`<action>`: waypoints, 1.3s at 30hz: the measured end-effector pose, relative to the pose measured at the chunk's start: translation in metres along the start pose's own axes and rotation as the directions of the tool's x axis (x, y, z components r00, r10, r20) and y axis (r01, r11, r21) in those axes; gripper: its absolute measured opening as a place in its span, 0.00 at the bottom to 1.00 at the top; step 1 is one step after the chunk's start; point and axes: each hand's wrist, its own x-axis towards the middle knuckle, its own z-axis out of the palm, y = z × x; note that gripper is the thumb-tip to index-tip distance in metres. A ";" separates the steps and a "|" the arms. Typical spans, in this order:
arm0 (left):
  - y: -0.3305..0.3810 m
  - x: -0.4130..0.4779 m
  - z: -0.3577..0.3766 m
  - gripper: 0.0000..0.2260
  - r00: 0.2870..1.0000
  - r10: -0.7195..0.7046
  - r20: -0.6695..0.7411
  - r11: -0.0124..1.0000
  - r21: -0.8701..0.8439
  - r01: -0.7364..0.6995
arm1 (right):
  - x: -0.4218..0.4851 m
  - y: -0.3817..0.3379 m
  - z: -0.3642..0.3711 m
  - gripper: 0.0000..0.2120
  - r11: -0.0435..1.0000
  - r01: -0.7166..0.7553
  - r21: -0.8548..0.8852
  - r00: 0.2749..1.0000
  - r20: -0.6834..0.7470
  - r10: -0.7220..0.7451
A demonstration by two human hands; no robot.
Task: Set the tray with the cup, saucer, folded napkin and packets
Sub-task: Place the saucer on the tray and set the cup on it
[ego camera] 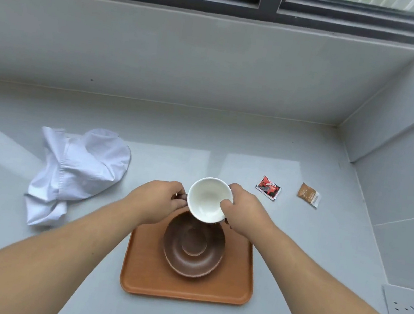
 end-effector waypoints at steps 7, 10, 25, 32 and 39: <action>-0.017 -0.057 0.027 0.07 0.998 0.039 0.042 0.999 -0.015 -0.038 | -0.050 -0.002 0.036 0.12 0.995 -0.026 -0.097 0.999 0.020 0.028; -0.023 -0.064 0.035 0.06 0.998 0.018 0.058 1.000 -0.008 -0.018 | -0.054 0.005 0.051 0.10 0.995 -0.038 -0.095 0.998 0.040 0.042; -0.035 -0.063 0.047 0.04 0.997 -0.050 0.064 0.994 -0.098 0.056 | -0.046 0.024 0.070 0.05 0.990 -0.009 -0.139 0.999 0.041 0.015; -0.066 -0.081 0.003 0.12 0.940 -0.291 -0.179 0.957 -0.048 0.287 | -0.006 -0.018 0.039 0.23 0.928 0.148 -0.341 0.971 -0.127 -0.201; -0.156 -0.109 -0.047 0.16 0.697 -0.510 -0.504 0.816 -0.026 0.578 | 0.026 -0.145 0.079 0.15 0.832 0.449 -0.325 0.889 0.069 -0.453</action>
